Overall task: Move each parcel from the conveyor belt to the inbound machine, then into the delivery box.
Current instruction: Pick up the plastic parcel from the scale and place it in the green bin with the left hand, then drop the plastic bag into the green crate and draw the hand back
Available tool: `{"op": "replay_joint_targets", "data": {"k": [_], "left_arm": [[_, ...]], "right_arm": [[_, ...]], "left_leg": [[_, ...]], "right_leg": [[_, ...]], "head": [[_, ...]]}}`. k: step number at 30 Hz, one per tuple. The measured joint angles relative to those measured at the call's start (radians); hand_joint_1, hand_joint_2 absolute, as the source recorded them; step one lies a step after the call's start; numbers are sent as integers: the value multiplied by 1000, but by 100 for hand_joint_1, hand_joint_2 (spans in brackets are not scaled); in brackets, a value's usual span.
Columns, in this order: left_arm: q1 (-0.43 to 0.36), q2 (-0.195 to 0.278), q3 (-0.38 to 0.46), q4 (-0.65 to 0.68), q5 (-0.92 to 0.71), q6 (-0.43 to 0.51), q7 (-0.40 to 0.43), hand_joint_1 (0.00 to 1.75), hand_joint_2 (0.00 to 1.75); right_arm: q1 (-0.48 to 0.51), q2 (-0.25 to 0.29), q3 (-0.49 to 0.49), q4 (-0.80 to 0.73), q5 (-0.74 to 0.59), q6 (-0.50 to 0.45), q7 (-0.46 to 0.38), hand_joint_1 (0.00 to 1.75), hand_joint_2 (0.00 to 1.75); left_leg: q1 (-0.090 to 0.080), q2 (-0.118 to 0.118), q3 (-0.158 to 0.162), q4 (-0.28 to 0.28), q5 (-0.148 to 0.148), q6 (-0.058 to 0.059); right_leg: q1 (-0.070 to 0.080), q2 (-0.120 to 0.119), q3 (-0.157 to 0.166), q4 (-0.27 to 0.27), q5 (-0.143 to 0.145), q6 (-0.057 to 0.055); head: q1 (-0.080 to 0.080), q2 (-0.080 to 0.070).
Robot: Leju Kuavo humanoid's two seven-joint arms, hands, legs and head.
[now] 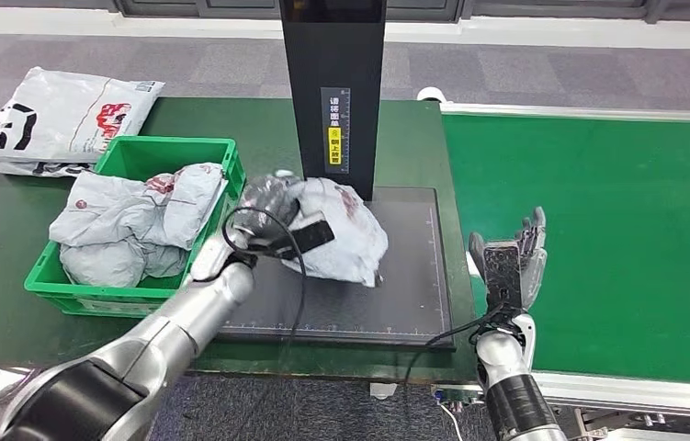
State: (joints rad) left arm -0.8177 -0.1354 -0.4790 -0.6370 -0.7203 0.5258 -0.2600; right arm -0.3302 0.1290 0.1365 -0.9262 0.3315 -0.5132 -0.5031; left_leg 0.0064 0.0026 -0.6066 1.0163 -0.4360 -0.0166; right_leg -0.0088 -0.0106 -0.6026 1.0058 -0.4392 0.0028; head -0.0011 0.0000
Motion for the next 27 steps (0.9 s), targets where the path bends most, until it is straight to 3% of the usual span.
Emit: {"op": "replay_joint_targets", "data": {"k": [7, 11, 17, 21, 27], "left_arm": [[-15, 30, 72, -94, -25, 12, 6, 175, 175], [-25, 50, 91, -111, -83, 73, 39, 175, 175], [-78, 145, 148, -109, -193, 141, 111, 175, 175], [-84, 224, 232, -93, -231, 167, 93, 175, 175], [-84, 270, 307, -76, -250, 168, 87, 175, 175]], "right_arm": [[-1, 0, -2, 0, -4, -2, -4, 0, 175], [-1, 0, -2, 0, -12, -7, -13, 0, 175], [-3, -1, -7, 0, -36, -22, -21, 0, 175], [-3, -8, -11, 0, -49, -25, -28, 0, 175], [-3, -10, -18, 0, -51, -27, -30, 0, 175]], "left_leg": [[0, -1, -1, 0, 0, 0], [0, -1, -2, 0, 0, 0], [0, 2, -1, -1, 0, -1], [0, 4, -1, -1, 0, -1], [1, 0, -3, -1, 1, -1]], "right_leg": [[0, -1, -1, 0, 0, 0], [0, -1, -1, 0, 0, 0], [0, 2, -2, 1, 0, -1], [1, 5, -4, 1, 0, -1], [1, 1, -4, 1, 0, -2]], "head": [[0, 0], [0, 0], [0, 0], [0, 0], [0, 0]]}}
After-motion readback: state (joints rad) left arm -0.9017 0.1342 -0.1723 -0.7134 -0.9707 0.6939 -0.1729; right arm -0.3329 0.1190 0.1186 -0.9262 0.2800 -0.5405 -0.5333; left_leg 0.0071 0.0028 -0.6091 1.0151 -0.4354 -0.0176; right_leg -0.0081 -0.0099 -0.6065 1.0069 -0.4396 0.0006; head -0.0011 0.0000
